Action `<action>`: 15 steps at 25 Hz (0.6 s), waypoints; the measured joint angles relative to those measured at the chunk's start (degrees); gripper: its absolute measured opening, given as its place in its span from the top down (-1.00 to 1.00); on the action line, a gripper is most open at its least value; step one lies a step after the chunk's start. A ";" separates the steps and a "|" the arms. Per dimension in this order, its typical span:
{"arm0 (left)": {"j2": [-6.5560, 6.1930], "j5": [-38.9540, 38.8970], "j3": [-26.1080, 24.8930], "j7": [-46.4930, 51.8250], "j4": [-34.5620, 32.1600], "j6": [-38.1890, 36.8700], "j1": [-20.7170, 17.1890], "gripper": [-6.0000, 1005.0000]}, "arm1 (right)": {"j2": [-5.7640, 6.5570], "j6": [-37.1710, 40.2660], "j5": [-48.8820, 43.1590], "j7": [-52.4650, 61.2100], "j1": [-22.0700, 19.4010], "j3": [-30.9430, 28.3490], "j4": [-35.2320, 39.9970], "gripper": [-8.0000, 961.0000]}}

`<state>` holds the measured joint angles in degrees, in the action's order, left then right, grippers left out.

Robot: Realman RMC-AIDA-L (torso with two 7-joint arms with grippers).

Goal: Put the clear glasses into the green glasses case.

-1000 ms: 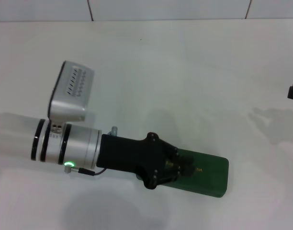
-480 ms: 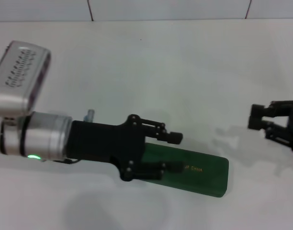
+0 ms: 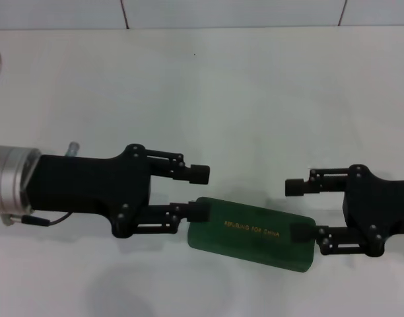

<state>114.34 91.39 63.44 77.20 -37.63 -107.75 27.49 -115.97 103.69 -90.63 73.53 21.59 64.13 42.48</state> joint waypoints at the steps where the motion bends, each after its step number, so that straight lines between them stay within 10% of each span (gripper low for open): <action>1: -0.07 -0.02 -0.18 0.25 0.05 -0.32 -0.25 -0.05 | 0.00 0.94 0.98 -0.56 0.01 0.15 0.02 0.01; 11: 0.24 1.24 -0.35 0.64 1.34 -0.36 0.07 -0.20 | 0.07 3.76 3.17 -2.72 0.11 0.00 -0.75 -0.75; 15: 0.73 1.29 -0.38 0.84 1.43 -0.29 0.63 -0.26 | 0.05 3.29 3.15 -2.74 0.00 0.38 -0.89 -0.75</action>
<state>115.07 92.68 63.06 78.04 -36.20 -108.04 28.12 -115.93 106.98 -87.48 70.79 21.58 64.51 41.59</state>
